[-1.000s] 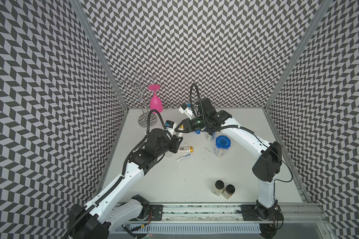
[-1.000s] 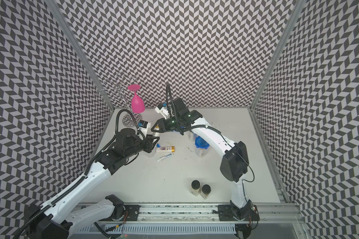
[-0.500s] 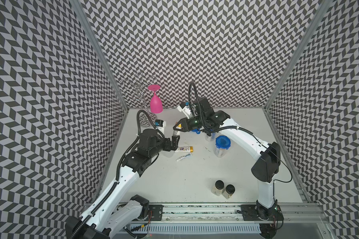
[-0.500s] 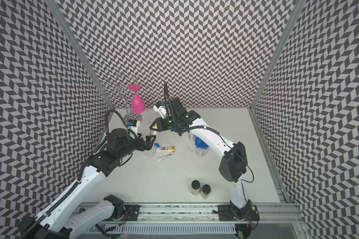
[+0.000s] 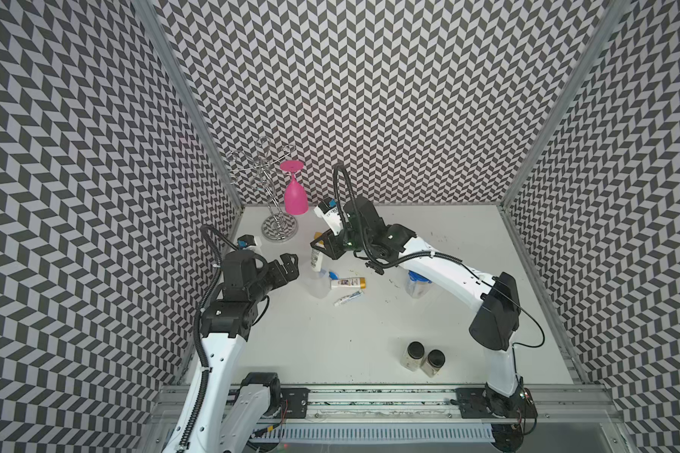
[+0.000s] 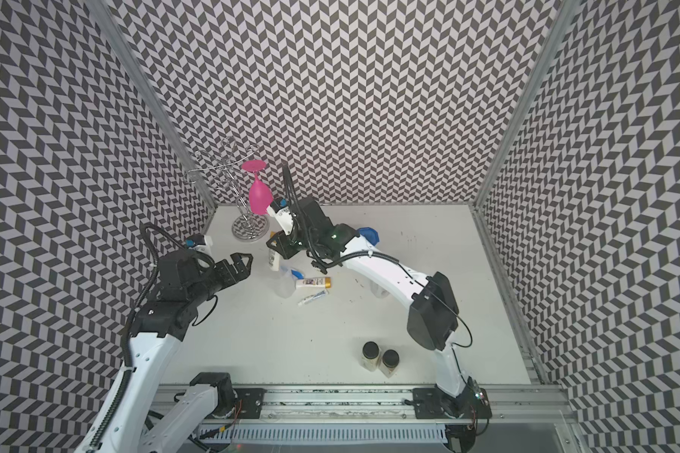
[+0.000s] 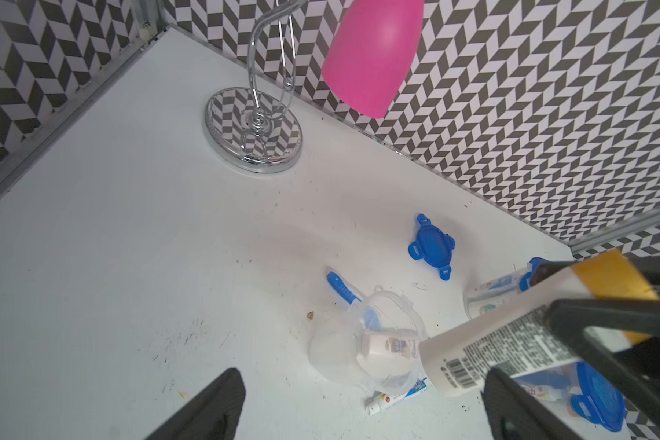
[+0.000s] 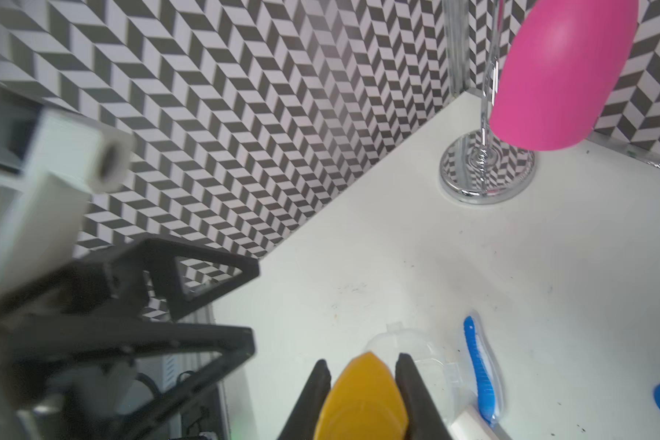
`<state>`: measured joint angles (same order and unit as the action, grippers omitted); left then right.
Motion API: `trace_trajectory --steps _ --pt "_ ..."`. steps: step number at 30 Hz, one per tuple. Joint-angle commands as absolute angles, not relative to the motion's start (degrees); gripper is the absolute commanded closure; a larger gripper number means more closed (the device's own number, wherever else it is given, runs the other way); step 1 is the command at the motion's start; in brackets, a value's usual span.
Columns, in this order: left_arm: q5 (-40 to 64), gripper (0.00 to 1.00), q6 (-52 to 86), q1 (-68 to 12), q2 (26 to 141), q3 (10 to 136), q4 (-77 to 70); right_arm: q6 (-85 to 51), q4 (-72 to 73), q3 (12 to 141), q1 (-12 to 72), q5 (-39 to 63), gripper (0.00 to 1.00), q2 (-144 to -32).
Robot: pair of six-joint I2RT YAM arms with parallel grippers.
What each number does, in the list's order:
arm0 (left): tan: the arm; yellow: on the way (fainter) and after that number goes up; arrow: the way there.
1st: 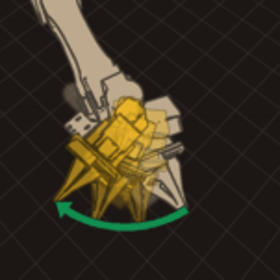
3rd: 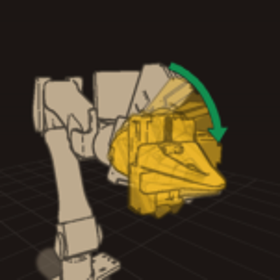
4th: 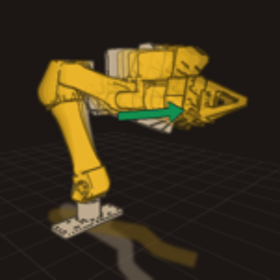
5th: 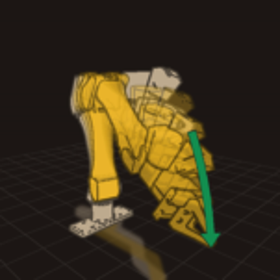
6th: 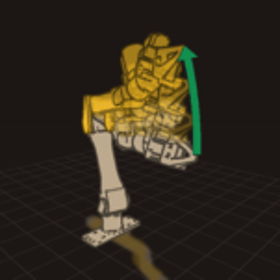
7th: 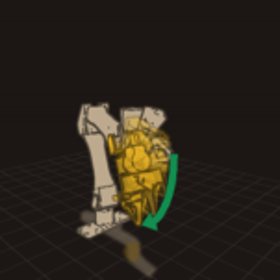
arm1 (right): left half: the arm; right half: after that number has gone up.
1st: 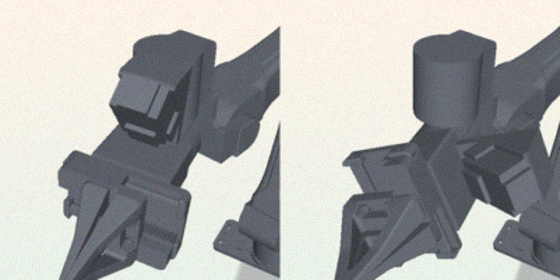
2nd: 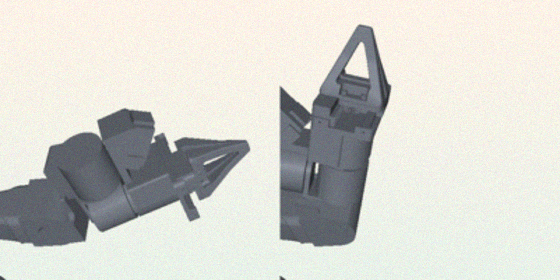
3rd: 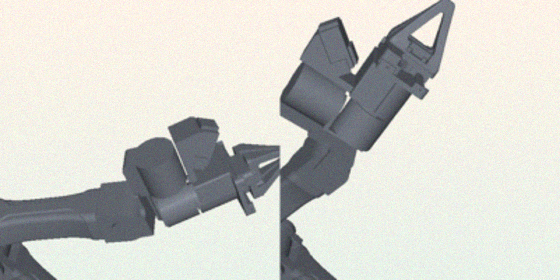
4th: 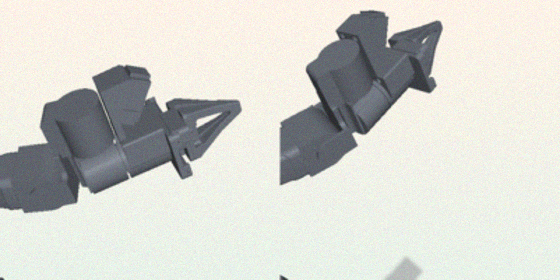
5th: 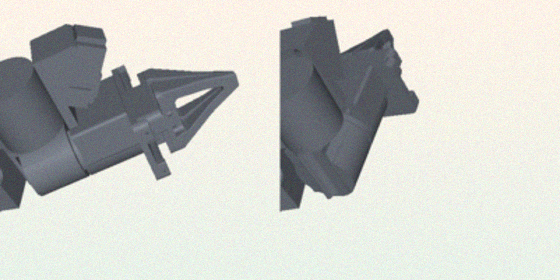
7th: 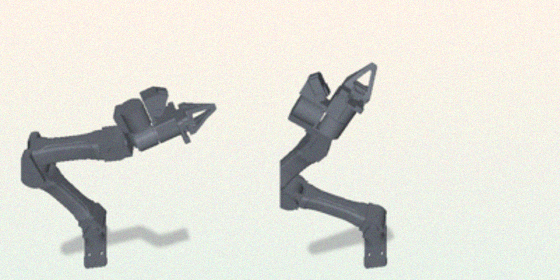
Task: Pack away toiletry kits
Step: Place the toiletry item into the container.
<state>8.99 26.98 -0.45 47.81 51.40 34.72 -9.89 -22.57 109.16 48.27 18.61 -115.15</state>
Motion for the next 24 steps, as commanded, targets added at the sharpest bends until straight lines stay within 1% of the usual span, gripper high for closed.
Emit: trace_trajectory --steps 1,6,10,15,16,18,21,24 --pt "10.84 0.01 28.25 0.15 49.08 56.47 35.63 -8.69 -13.93 105.72 47.90 17.02 1.00 -114.34" --pt "8.94 0.00 26.70 -1.66 51.14 59.63 37.77 -9.15 -8.48 101.74 47.81 18.72 1.00 -114.58" --pt "9.04 0.01 26.62 -1.69 51.37 58.07 37.80 -8.57 -7.96 100.76 47.81 18.71 1.00 -115.21" --pt "9.60 0.00 26.48 -1.73 52.00 56.96 37.05 -7.02 -8.09 100.37 47.86 16.37 1.00 -117.00" --pt "9.65 0.01 26.45 -1.70 52.12 56.95 36.92 -6.79 -8.18 100.53 47.90 16.17 0.99 -117.69" --pt "9.35 0.01 26.33 -1.74 52.42 56.94 36.74 -6.43 -8.26 100.72 47.94 16.48 0.93 -119.13" --pt "9.14 0.02 26.12 -1.72 52.56 57.56 37.17 -6.28 -8.44 100.57 48.08 16.84 0.88 -120.61" --pt "9.13 0.02 26.22 -1.85 52.65 57.66 37.22 -5.20 -8.59 100.69 48.86 15.12 0.81 -120.90"
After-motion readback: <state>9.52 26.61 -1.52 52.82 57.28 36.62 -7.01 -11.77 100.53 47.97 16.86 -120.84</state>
